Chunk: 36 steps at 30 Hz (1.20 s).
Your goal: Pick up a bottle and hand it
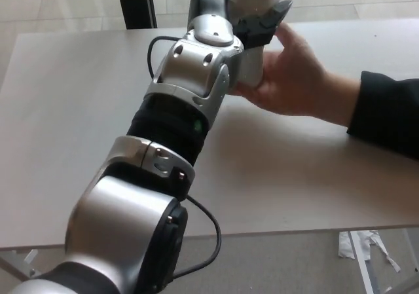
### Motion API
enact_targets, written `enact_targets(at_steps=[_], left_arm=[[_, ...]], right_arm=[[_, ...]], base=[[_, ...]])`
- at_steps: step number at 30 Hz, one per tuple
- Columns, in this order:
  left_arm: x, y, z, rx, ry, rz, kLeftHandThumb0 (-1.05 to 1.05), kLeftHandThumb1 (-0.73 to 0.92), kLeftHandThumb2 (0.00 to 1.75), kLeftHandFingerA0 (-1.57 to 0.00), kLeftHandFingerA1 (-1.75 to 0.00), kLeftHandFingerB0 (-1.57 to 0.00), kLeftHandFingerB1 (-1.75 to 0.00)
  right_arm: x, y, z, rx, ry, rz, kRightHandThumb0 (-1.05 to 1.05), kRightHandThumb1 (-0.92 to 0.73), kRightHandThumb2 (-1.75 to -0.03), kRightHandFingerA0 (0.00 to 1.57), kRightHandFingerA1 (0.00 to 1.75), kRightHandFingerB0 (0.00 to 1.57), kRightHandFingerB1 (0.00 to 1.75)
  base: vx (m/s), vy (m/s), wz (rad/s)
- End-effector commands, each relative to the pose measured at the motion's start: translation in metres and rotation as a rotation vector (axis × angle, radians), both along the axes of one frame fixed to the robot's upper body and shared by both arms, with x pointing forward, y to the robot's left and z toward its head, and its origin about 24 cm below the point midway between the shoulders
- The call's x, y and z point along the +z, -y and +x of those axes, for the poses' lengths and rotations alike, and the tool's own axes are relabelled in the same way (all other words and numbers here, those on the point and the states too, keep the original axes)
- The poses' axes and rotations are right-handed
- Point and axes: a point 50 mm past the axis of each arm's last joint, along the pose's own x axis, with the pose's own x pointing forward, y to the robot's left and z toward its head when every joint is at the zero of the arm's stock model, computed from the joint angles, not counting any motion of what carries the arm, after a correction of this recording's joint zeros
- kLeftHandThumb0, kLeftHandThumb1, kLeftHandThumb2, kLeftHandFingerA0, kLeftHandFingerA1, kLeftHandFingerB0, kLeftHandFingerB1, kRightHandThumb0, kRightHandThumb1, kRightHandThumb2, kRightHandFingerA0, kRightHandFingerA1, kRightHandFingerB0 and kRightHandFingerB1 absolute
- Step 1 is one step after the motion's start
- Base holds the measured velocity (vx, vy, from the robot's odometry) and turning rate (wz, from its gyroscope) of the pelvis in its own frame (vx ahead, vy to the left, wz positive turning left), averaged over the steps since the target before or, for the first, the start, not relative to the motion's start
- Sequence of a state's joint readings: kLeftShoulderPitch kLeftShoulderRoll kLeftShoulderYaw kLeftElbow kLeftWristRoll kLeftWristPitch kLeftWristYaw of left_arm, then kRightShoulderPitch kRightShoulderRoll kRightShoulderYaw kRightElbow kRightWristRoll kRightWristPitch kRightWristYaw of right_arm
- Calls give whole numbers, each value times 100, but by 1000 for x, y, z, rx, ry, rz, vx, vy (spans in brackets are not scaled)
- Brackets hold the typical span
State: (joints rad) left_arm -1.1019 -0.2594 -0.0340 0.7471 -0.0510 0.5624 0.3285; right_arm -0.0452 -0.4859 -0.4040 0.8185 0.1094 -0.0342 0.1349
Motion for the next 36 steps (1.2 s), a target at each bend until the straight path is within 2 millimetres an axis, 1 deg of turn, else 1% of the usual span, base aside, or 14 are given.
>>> enact_targets(at_steps=[1, 2, 3, 14, 15, 18, 21, 24, 28, 29, 30, 31, 34, 36], left_arm=[[-17, 8, -15, -132, -118, -4, -83, 40, 74, 0, -12, 0, 0], [-17, 5, -15, -125, -120, -11, -83, 40, 74, 0, -12, 0, 0], [-18, 3, -15, -108, -118, -37, -58, 50, 74, 0, -31, 0, 0], [-25, -4, -22, -94, -110, -33, -60, 50, 77, 0, -21, 0, 0], [-22, -5, -23, -94, -91, -17, -71, 35, 73, 0, -23, 0, -8], [-16, -11, -23, -93, -72, -22, -62, 49, 76, 0, -19, 0, 0], [3, -32, -30, -145, 28, 43, -87, 43, 76, 0, -15, 0, 0], [44, -82, -62, -195, 208, 66, -83, 46, 85, 0, -24, 0, -11], [64, -139, -104, -250, 334, 171, -91, 51, 86, 0, -25, 0, -1], [64, -139, -105, -256, 335, 171, -91, 51, 86, 0, -25, 0, -1], [75, -178, -126, -216, 350, 179, -89, 47, 82, 0, -25, 0, 0], [75, -176, -126, -220, 351, 178, -89, 47, 82, 0, -25, 0, 0], [95, -265, -164, 34, 397, 166, -78, 43, 79, 0, -34, 0, -2], [99, -280, -171, 85, 398, 180, -76, 45, 85, 0, -45, 0, -10]], right_arm=[[6, 7, -4, -14, 17, -10, -63, -55, -59, 96, 139, 40, 60], [6, 8, -4, -15, 24, -3, -63, -55, -59, 96, 139, 40, 60], [6, 8, -5, -18, 24, -9, -63, -55, -59, 94, 137, 40, 60], [4, 7, -6, -1, 11, -21, -66, -54, -61, 95, 146, 38, 64], [3, 7, -7, -8, 18, -4, -68, -54, -60, 97, 144, 39, 65], [4, 7, -8, -12, 26, 2, -66, -54, -60, 95, 145, 39, 64], [3, 6, -9, -29, 35, 3, -66, -54, -59, 94, 140, 41, 67], [5, 9, -10, -21, 4, -16, -62, -58, -60, 99, 137, 39, 62], [8, 12, -11, -34, 18, -12, -61, -57, -59, 98, 135, 40, 63], [9, 14, -12, -39, 18, -14, -61, -57, -59, 98, 135, 40, 63], [13, 16, -11, -31, -1, 10, -65, -58, -58, 71, 73, 41, 68], [14, 18, -11, -35, 1, 9, -65, -58, -58, 71, 73, 41, 68], [15, 22, -14, -38, -14, -15, -64, -57, -57, 69, 64, 44, 67], [15, 24, -14, -45, -13, -12, -64, -57, -57, 70, 67, 44, 66]], base=[[0, 0, 0], [0, 0, 0], [0, 0, 0], [0, 0, 0], [0, 0, 0], [0, 0, 0], [0, 0, 0], [0, 0, 0], [0, 0, 0], [0, 0, 0], [0, 0, 0], [0, 0, 0], [0, 0, 0], [0, 0, 0]])
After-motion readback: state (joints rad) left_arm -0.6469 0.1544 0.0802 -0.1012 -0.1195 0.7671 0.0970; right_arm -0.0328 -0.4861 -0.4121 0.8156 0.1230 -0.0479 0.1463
